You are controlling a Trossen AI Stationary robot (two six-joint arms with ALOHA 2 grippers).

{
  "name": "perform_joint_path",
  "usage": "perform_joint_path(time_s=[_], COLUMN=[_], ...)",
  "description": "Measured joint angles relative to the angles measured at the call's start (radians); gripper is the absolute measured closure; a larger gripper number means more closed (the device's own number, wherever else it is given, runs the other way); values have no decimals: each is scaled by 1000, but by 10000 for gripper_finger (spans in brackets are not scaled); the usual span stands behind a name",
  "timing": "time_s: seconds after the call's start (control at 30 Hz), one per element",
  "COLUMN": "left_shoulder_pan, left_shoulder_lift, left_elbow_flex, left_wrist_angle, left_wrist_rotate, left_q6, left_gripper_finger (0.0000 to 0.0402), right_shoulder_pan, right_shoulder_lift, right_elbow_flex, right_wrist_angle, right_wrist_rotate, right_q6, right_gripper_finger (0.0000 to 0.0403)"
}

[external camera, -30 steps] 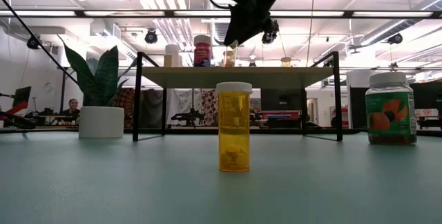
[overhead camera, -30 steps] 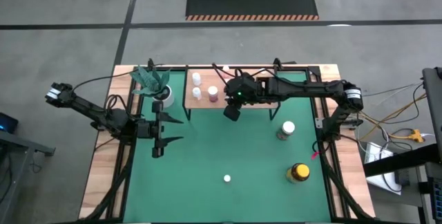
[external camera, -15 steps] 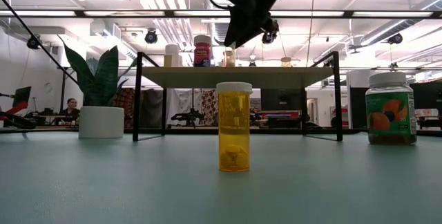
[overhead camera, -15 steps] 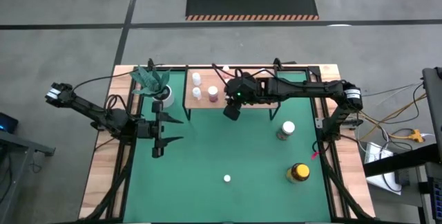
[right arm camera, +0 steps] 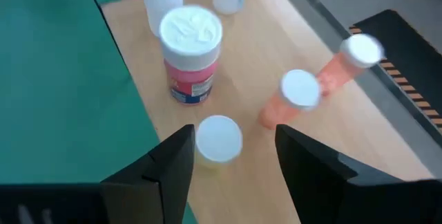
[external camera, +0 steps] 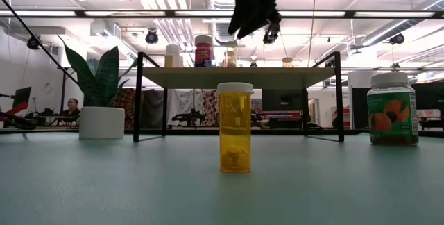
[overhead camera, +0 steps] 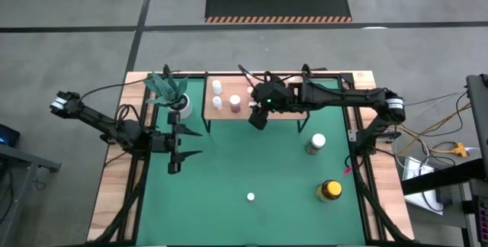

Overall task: Pick and place medicine bottles onto shelf by color
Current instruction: Put the green pill bottle on the shelf

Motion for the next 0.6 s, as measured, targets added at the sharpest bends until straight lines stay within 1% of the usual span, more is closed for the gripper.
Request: perform_joint_path(time_s=[0.13, 0.3, 0.47, 0.6], left_shoulder_pan=[0, 0, 0, 0], left_shoulder_lift=[0, 0, 0, 0], left_elbow_flex=[0, 0, 0, 0], left_wrist_angle=[0, 0, 0, 0], left_wrist_rotate=[0, 0, 0, 0], left_q6=[0, 0, 0, 0], left_gripper_finger=[195, 195, 195, 195], right_shoulder_pan=[12, 41, 91, 133], right_shoulder_lift=[-53, -122, -160, -168], right_elbow_flex=[0, 0, -1, -3], right_wrist_angle=[-38, -158, -324, -475], right_wrist_rotate=[-13, -77, -86, -87], right_q6=[33, 124, 250, 421], right_gripper_finger=[213, 216, 216, 213])
